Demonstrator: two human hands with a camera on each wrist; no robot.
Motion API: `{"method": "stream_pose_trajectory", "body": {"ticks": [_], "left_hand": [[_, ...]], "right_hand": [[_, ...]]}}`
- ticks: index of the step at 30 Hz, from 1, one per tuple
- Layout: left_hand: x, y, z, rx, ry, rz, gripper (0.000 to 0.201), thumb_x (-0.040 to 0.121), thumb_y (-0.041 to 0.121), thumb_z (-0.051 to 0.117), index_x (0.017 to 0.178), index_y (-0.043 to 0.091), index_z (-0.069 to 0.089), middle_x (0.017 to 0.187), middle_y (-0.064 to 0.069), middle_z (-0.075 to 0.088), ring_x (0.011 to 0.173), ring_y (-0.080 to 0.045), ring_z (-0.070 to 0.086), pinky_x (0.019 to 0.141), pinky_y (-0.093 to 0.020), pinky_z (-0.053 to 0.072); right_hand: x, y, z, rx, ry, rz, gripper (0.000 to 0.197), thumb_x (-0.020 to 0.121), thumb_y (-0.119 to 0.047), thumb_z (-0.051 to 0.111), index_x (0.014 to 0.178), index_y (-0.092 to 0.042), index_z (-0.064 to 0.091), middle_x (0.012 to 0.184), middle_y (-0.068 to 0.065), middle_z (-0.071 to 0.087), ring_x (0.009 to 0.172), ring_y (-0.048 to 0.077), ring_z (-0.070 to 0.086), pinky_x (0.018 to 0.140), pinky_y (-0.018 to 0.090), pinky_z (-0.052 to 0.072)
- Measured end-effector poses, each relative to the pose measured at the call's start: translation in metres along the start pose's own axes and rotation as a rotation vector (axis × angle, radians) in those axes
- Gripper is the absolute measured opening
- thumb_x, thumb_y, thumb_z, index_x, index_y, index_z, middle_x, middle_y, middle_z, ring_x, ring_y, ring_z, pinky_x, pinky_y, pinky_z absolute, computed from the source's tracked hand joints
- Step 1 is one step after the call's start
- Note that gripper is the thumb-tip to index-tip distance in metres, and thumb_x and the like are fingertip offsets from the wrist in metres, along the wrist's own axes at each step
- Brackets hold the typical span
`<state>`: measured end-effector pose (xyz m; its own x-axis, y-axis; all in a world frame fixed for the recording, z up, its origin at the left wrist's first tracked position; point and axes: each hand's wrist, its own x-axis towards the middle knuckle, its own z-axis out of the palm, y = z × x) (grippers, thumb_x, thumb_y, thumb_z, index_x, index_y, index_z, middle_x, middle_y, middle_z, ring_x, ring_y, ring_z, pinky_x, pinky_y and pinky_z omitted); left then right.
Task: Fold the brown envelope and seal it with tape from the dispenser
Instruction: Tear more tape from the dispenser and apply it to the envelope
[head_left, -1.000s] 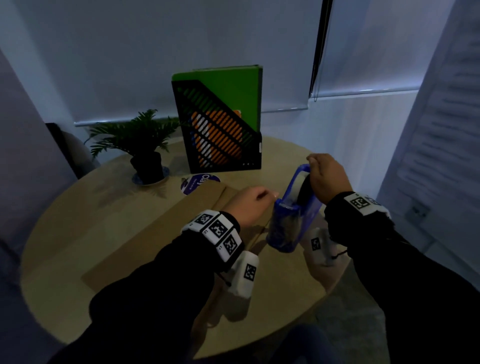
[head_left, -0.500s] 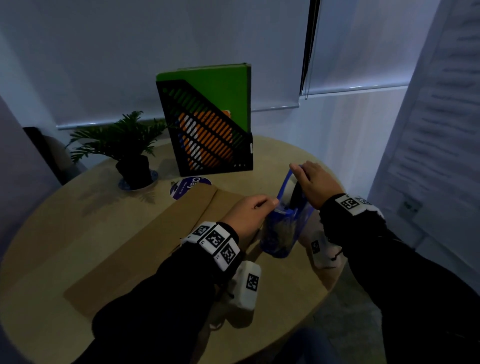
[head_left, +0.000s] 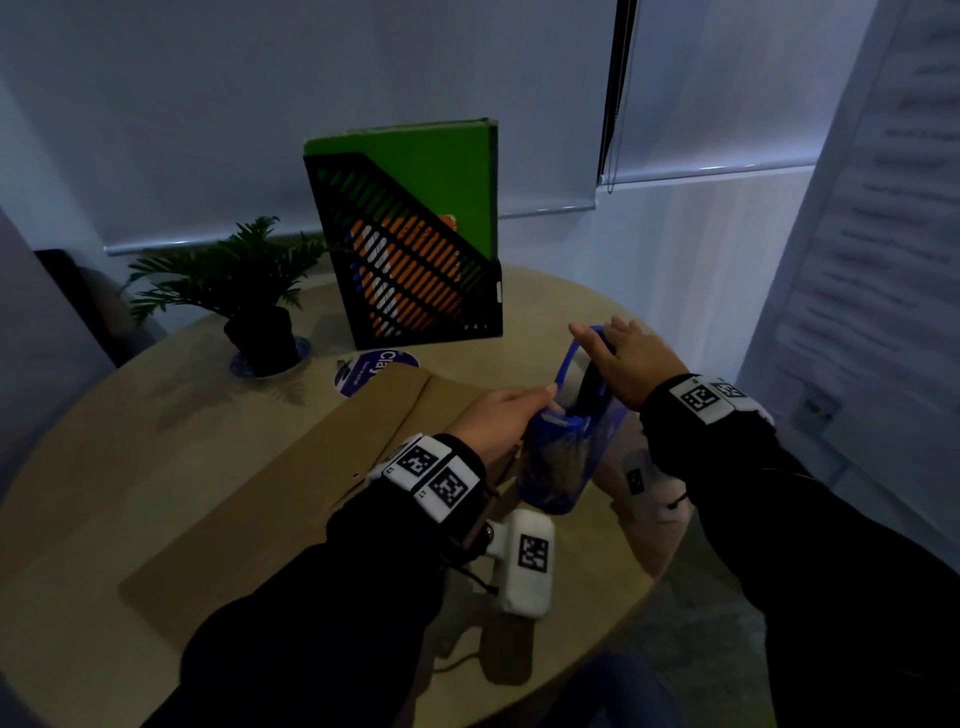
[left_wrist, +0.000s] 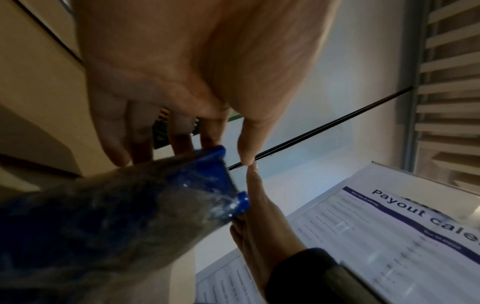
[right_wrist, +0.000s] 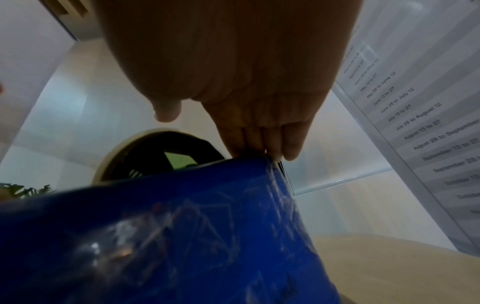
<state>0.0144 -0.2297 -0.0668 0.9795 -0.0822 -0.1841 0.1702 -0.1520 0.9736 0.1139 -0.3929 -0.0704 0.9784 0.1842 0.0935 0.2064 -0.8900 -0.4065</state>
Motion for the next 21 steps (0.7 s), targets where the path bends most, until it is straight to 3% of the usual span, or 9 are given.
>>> {"method": "stream_pose_trajectory", "body": {"ticks": [3, 8, 9, 11, 14, 17, 21], "left_hand": [[0.001, 0.008, 0.004, 0.014, 0.051, -0.052, 0.030, 0.095, 0.033, 0.054, 0.071, 0.016, 0.062, 0.078, -0.002, 0.064, 0.067, -0.012, 0.057, 0.056, -0.016, 0.044], [0.000, 0.014, 0.007, -0.045, 0.074, -0.108, 0.019, 0.091, 0.017, 0.060, 0.075, 0.009, 0.065, 0.055, 0.004, 0.063, 0.043, -0.003, 0.058, 0.041, -0.012, 0.043], [0.000, 0.016, 0.008, -0.065, 0.078, -0.126, 0.014, 0.090, 0.016, 0.061, 0.083, 0.006, 0.068, 0.057, 0.004, 0.064, 0.046, -0.006, 0.059, 0.041, -0.014, 0.043], [-0.002, 0.024, 0.008, -0.103, 0.102, -0.136, 0.016, 0.086, 0.014, 0.063, 0.098, 0.006, 0.069, 0.077, -0.005, 0.062, 0.061, -0.015, 0.054, 0.052, -0.020, 0.041], [-0.001, 0.035, 0.006, -0.125, 0.107, -0.122, 0.005, 0.084, 0.014, 0.064, 0.085, 0.009, 0.064, 0.097, -0.012, 0.055, 0.078, -0.024, 0.050, 0.062, -0.029, 0.042], [0.000, 0.033, 0.006, -0.121, 0.094, -0.120, 0.007, 0.083, 0.012, 0.064, 0.076, 0.011, 0.063, 0.106, -0.012, 0.061, 0.090, -0.026, 0.052, 0.071, -0.034, 0.044], [-0.002, 0.023, 0.000, -0.142, 0.102, -0.120, 0.001, 0.076, 0.018, 0.068, 0.075, 0.019, 0.069, 0.113, -0.009, 0.065, 0.105, -0.028, 0.052, 0.082, -0.037, 0.045]], "right_hand": [[0.005, 0.003, 0.001, -0.012, -0.017, -0.001, 0.081, 0.090, -0.068, 0.016, 0.133, -0.011, 0.053, 0.147, 0.012, 0.042, 0.145, 0.026, 0.024, 0.116, 0.042, 0.024], [0.003, 0.001, 0.000, -0.024, -0.004, 0.005, 0.075, 0.093, -0.064, 0.019, 0.132, -0.010, 0.053, 0.145, 0.012, 0.045, 0.144, 0.026, 0.027, 0.114, 0.040, 0.026], [0.002, 0.001, -0.001, -0.023, -0.007, 0.006, 0.075, 0.093, -0.064, 0.019, 0.132, -0.010, 0.053, 0.144, 0.012, 0.045, 0.143, 0.025, 0.028, 0.113, 0.040, 0.027], [0.002, 0.001, -0.002, -0.027, -0.011, 0.004, 0.075, 0.093, -0.063, 0.019, 0.132, -0.010, 0.053, 0.144, 0.012, 0.045, 0.143, 0.026, 0.028, 0.113, 0.041, 0.027], [-0.001, -0.003, -0.006, -0.038, -0.020, 0.005, 0.070, 0.095, -0.059, 0.020, 0.134, -0.010, 0.052, 0.146, 0.017, 0.040, 0.143, 0.027, 0.027, 0.114, 0.040, 0.027], [-0.002, -0.004, -0.007, -0.058, -0.039, 0.007, 0.067, 0.097, -0.056, 0.019, 0.136, -0.012, 0.051, 0.146, 0.019, 0.039, 0.142, 0.028, 0.028, 0.113, 0.039, 0.027], [-0.005, -0.006, -0.008, -0.030, -0.021, 0.026, 0.070, 0.096, -0.059, 0.020, 0.132, -0.010, 0.054, 0.148, 0.017, 0.038, 0.142, 0.028, 0.029, 0.113, 0.039, 0.026]]}}
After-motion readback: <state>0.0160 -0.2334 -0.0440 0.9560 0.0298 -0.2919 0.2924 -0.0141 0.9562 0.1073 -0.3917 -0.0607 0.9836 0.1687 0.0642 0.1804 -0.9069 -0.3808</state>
